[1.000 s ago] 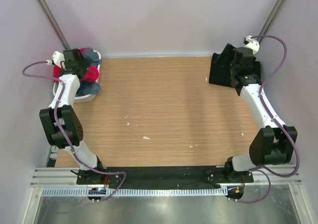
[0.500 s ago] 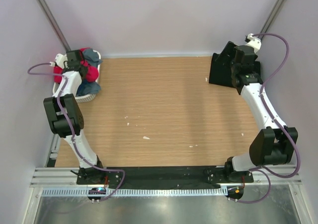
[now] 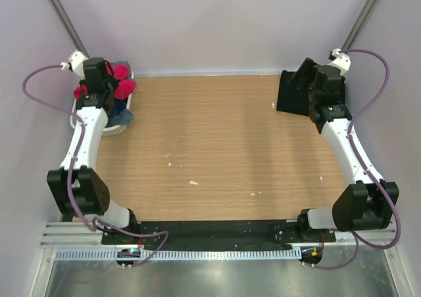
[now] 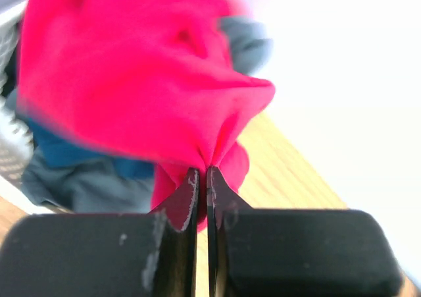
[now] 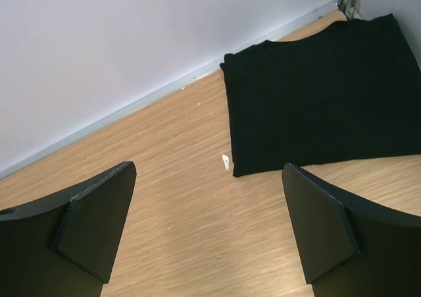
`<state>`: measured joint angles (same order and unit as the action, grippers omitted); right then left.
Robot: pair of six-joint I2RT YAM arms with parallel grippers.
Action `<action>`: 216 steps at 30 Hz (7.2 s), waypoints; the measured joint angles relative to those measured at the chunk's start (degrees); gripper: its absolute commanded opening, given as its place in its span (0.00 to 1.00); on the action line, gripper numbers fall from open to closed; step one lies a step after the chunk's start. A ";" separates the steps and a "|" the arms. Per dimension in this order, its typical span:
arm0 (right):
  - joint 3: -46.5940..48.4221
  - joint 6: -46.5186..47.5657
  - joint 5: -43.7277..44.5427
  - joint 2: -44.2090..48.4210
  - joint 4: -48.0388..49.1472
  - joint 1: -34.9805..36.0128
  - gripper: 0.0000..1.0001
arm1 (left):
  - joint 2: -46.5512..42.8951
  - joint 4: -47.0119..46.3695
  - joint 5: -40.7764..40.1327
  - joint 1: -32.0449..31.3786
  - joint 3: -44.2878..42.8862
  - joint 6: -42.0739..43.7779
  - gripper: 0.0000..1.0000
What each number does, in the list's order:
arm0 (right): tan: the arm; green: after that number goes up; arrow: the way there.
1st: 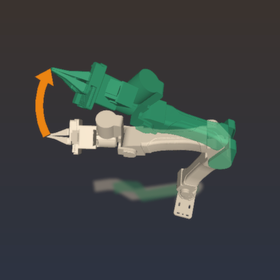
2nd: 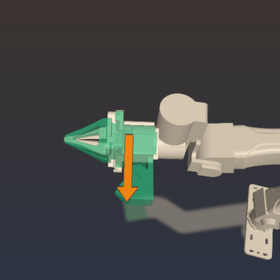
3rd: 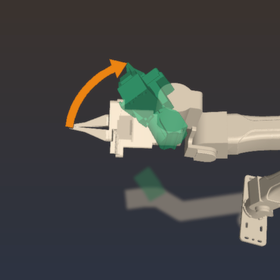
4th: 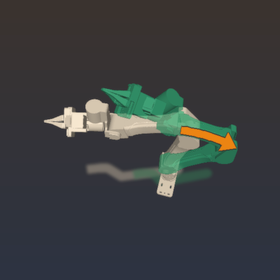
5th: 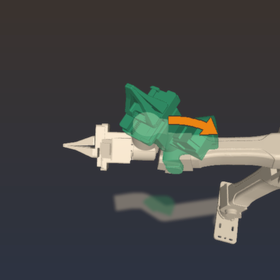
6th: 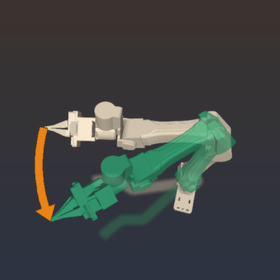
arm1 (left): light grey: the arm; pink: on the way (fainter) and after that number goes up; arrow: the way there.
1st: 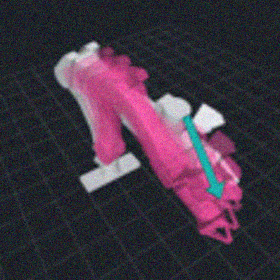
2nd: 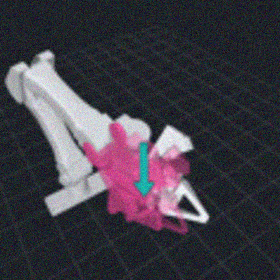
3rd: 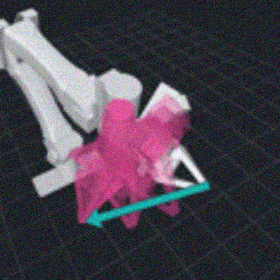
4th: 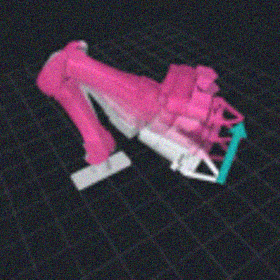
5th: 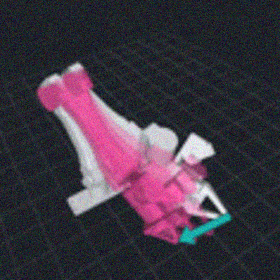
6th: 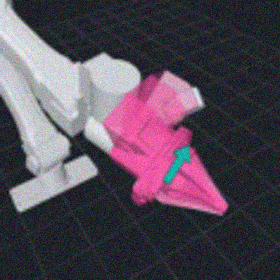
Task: Fold and stack the t-shirts
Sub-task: Grab the tshirt from the pile, then move the tshirt to the center of the board, then flatten the tshirt out
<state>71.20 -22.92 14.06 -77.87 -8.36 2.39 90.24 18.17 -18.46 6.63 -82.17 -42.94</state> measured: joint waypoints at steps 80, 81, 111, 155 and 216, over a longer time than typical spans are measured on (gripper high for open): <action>10.80 6.19 -11.30 -24.46 -11.47 29.27 0.01 | 13.18 10.67 12.11 -34.29 5.27 3.56 0.65; 11.26 6.71 -10.45 -23.08 -11.91 29.27 0.01 | 13.20 10.43 12.28 -34.27 5.27 3.65 0.62; 37.03 18.67 -1.44 -10.01 -26.32 35.10 0.01 | 21.55 8.85 27.47 -32.24 -18.62 -0.57 0.66; 12.48 -2.40 -1.88 -21.92 -32.87 16.24 0.77 | 18.43 15.96 12.00 -43.30 -7.21 4.87 0.73; -0.02 -6.32 -0.76 -18.93 -27.32 11.43 0.51 | -11.98 33.75 11.69 -45.62 13.40 2.62 0.87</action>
<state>71.18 -29.23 13.30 -96.79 -35.68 13.82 78.26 51.92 -6.76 -38.98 -68.77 -40.32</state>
